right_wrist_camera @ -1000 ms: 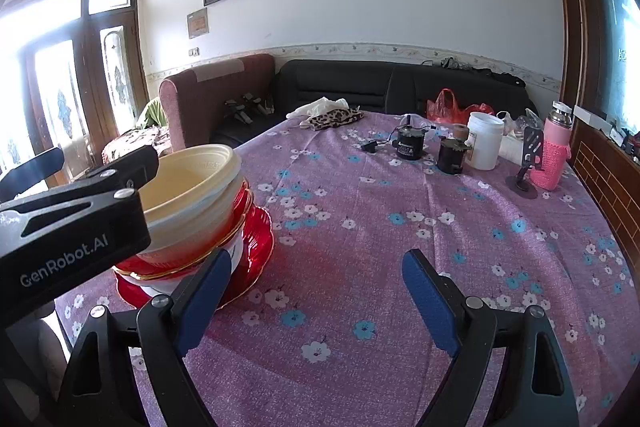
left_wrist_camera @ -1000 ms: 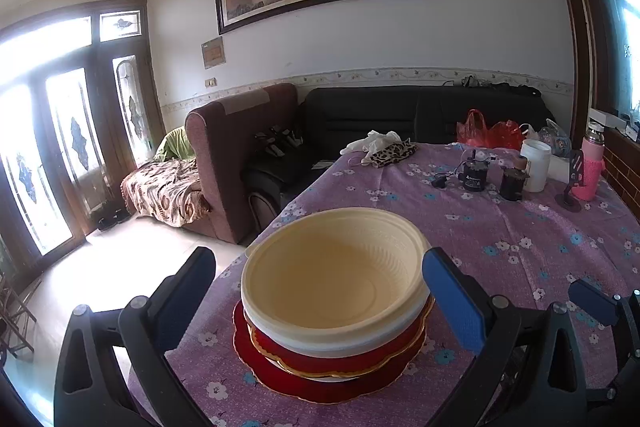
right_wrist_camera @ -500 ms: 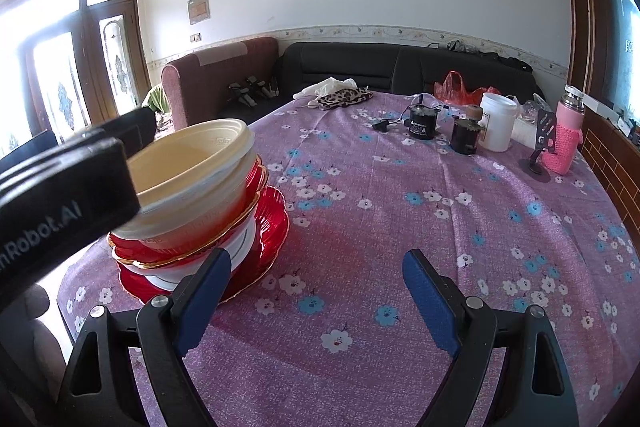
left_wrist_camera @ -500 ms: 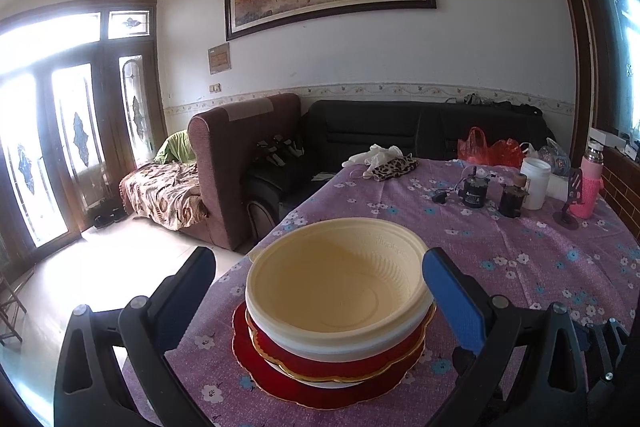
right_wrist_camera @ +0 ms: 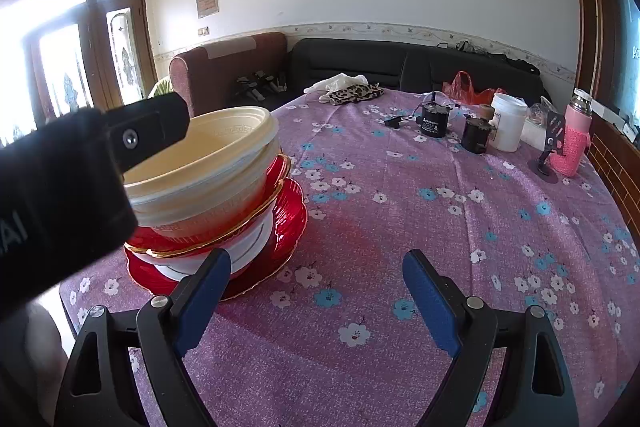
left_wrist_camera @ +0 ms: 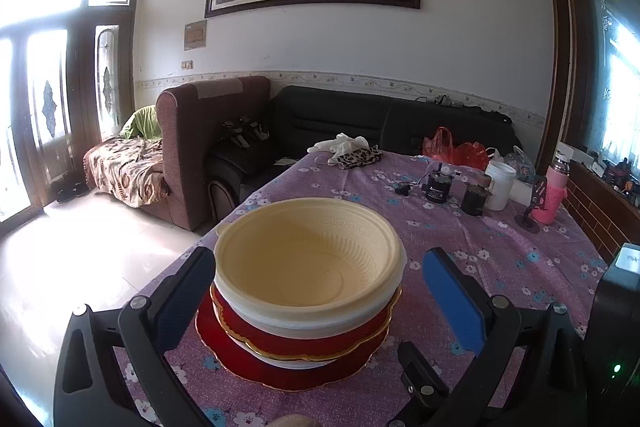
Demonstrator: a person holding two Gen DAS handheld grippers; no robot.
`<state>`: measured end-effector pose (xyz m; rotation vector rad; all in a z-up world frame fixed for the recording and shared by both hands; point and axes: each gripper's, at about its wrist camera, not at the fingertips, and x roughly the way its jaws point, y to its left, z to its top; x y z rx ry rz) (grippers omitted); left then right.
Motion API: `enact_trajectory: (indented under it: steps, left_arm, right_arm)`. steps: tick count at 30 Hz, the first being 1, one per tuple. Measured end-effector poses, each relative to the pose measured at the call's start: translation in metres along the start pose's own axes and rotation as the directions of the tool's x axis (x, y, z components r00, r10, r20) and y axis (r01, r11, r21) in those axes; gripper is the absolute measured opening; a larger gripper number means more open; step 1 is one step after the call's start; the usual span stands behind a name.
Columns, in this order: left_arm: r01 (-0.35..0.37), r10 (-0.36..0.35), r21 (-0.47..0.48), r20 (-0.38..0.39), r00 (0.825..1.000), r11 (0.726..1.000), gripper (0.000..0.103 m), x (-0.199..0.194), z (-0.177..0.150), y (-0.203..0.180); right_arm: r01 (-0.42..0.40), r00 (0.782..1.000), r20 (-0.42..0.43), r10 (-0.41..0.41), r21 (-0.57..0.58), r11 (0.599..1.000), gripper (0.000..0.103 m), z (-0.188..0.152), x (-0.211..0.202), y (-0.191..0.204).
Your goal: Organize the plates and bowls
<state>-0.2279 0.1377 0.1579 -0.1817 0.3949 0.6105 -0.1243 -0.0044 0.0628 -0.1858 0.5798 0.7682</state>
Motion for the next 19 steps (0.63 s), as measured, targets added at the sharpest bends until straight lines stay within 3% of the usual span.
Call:
enact_trajectory:
  steps: [5,19]
  left_arm:
    - [-0.052,0.051,0.045,0.018,0.999,0.998,0.103,-0.005,-0.001,-0.004]
    - [-0.069,0.072,0.111,-0.023,0.997,0.991,0.103,0.004,-0.008,-0.033]
  right_arm:
    - [-0.017,1.0,0.003,0.017,0.01,1.0,0.091,-0.001,0.0,0.001]
    - [-0.024,1.0,0.012,0.023,0.044,0.999,0.091,-0.003,-0.002,-0.014]
